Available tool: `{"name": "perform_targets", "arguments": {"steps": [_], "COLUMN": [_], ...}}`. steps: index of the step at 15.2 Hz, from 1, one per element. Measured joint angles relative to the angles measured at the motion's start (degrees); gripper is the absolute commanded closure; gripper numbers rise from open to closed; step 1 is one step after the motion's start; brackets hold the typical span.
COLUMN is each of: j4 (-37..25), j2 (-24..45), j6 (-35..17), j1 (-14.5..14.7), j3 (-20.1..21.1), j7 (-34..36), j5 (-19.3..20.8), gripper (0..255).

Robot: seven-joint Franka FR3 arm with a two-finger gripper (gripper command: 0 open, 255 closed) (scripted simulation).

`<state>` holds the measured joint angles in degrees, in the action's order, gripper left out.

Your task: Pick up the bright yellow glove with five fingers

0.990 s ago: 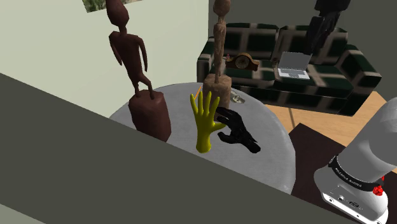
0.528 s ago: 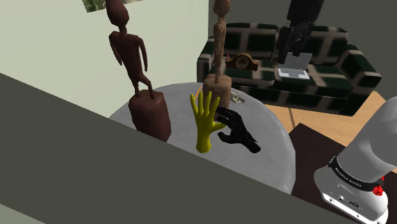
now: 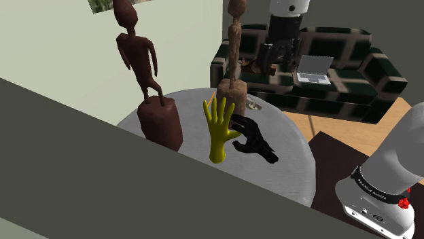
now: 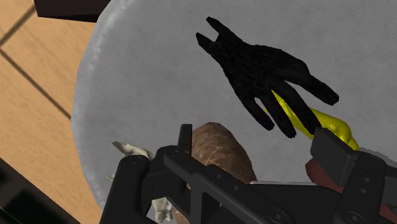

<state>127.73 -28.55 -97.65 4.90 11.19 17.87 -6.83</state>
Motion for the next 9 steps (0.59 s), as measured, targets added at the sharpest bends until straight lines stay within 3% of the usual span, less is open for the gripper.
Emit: {"name": "perform_targets", "arguments": {"steps": [9], "j4": [-10.27], "j2": [16.47], "j6": [-7.25], "j1": [1.1], "j3": [7.86], "j7": [12.34], "j5": [0.61], "gripper": [0]}}
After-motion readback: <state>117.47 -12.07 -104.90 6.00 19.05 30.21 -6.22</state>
